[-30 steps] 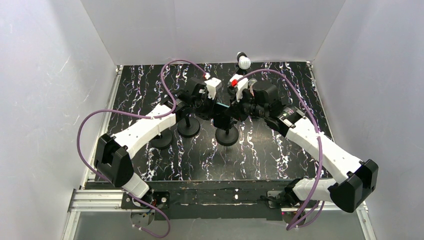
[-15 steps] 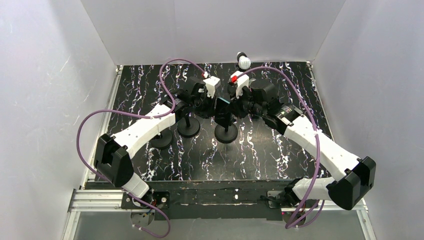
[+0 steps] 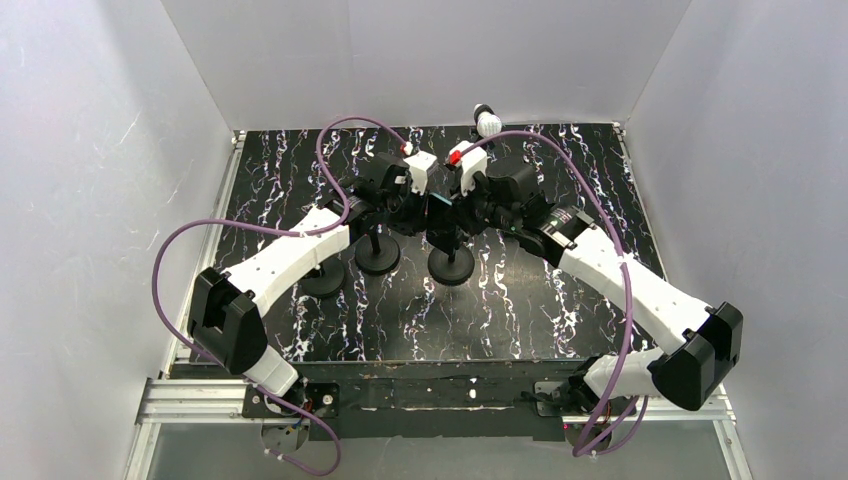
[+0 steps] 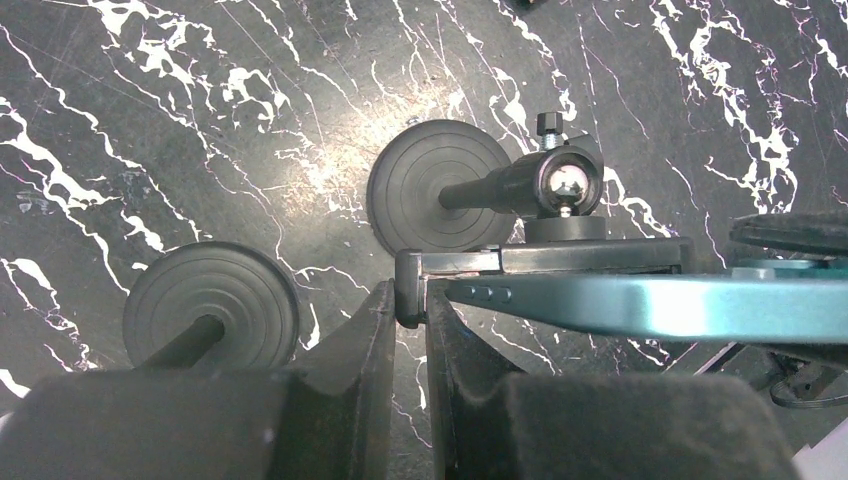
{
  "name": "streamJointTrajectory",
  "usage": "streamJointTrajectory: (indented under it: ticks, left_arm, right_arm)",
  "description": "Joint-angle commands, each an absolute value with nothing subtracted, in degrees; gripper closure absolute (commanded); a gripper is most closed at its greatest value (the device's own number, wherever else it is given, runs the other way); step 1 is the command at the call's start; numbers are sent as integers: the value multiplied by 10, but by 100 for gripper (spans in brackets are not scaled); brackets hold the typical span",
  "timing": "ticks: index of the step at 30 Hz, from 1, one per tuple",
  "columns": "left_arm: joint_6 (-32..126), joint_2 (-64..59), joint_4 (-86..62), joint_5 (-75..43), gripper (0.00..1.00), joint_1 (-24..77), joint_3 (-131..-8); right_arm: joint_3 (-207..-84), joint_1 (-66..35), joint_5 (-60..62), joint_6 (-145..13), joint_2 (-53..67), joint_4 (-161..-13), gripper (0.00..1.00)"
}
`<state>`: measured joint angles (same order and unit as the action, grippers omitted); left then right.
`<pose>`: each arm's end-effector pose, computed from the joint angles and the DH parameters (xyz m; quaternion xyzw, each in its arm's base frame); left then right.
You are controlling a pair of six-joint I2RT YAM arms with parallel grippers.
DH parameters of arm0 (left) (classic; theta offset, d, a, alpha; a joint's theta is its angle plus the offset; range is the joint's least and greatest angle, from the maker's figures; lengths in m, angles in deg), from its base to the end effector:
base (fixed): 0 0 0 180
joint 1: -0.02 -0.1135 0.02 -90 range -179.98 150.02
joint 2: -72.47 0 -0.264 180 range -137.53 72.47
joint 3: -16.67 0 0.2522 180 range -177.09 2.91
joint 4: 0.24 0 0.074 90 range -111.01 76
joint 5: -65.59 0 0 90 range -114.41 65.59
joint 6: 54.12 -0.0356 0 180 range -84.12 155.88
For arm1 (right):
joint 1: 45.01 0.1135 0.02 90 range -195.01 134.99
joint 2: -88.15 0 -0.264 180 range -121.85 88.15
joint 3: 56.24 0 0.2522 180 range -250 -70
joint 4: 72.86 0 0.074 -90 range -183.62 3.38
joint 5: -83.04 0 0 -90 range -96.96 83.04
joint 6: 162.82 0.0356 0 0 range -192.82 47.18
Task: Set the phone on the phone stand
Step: Install the phone on the phone stand.
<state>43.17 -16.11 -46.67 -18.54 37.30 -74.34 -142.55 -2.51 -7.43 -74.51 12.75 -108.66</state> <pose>0.2716 -0.2113 0.3121 0.2572 0.8828 -0.1916 0.3432 0.2218 0.2028 0.3706 -0.3150 0.7818 0.1844 0.5055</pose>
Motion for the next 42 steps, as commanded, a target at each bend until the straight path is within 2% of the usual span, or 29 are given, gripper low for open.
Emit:
streamJointTrajectory:
  ticks: [1,26,34,40,42]
  left_arm:
    - [414,-117,-525,-245,100,343,-744]
    - [419,-115,-497,-126,98,343,-738]
    - [423,-116,-482,-81,79,343,-732]
    - [423,-107,-468,-61,56,343,-725]
    - [423,-102,-462,-52,52,343,-720]
  right_arm:
    - [-1429,-48,-275,-821,113,-1171,99]
    - [-1372,-33,-273,-821,124,-1083,99]
    - [-1364,-33,-253,-815,125,-1071,99]
    - [-1364,-33,-231,-815,126,-1070,99]
    - [-1364,-33,-222,-815,126,-1068,99]
